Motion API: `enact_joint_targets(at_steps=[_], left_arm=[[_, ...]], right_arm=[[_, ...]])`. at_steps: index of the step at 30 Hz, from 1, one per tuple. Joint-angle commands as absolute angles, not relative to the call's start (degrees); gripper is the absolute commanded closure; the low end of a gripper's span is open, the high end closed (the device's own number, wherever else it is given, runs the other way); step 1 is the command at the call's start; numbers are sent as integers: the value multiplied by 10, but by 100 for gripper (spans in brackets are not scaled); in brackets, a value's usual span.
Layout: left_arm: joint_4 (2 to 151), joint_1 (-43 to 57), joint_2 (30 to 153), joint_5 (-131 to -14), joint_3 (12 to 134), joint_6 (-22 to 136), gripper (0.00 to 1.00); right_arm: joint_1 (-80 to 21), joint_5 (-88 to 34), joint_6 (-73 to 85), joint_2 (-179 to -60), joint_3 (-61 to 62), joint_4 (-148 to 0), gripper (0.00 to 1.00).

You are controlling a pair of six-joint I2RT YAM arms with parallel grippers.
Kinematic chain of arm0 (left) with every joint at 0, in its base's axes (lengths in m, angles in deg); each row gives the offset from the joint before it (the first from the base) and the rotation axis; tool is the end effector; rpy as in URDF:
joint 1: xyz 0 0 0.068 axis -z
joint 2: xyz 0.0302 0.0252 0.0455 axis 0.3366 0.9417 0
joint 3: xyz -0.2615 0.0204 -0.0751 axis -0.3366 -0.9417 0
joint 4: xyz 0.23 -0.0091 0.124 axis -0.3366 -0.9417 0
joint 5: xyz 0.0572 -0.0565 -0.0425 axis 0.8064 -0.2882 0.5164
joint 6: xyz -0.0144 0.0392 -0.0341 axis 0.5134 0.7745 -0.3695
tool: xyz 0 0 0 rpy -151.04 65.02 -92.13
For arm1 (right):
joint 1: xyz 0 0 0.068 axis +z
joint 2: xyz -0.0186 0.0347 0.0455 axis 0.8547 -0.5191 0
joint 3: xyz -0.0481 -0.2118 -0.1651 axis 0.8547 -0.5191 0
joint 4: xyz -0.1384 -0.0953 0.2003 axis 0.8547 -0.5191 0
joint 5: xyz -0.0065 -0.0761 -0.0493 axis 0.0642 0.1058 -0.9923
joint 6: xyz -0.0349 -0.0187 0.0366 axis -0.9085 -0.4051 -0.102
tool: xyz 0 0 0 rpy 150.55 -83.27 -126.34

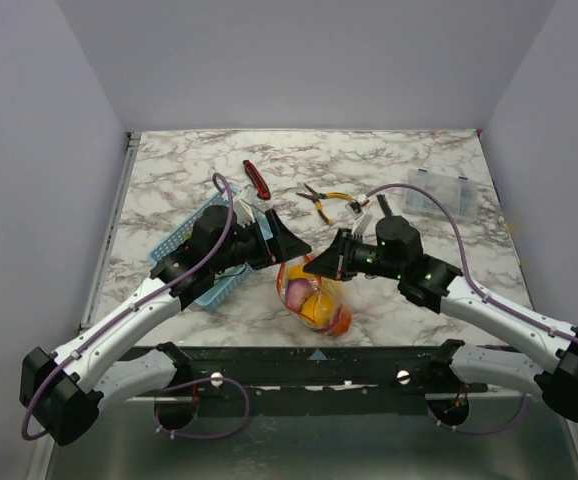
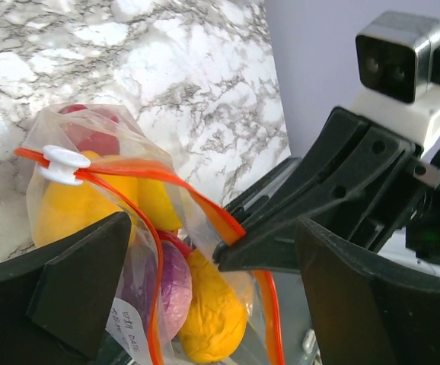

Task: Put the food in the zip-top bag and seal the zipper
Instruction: Adjust the zipper food storage bag at the center of the board.

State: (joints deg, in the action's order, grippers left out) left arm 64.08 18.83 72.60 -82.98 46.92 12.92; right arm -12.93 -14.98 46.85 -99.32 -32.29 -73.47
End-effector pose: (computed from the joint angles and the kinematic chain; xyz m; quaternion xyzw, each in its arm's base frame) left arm 0.1691 -0.1491 0.3113 -0.0329 0.8155 -0.5029 0.2845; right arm 0.1618 0.1833 0.2919 -0.0873 0.7986 0.5156 0.2979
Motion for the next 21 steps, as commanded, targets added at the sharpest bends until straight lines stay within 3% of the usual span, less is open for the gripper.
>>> enact_joint_targets(at_steps=[1,4,8,11,13,16,21], left_arm=[[600,194,751,-769,513,101,16],[568,199,776,-749,536,105,27],[531,208,799,-714,567,130,48],[521,209,808,-707,581,156,72],[509,209,821,-713,600,181,100],[486,209,854,-768,654,275,100],[358,210,901,-835,778,484,100]], right_arm=[[-124,-127,448,-1007,-316,-721,100],[-120,-125,442,-1009,-313,-722,100],[-116,-119,436,-1008,-307,-721,100],[-114,-113,431,-1005,-302,-720,100],[-113,-108,429,-1005,-298,-719,100],[-113,-90,418,-1005,-289,-719,95],[-114,-154,335,-977,-235,-833,61]])
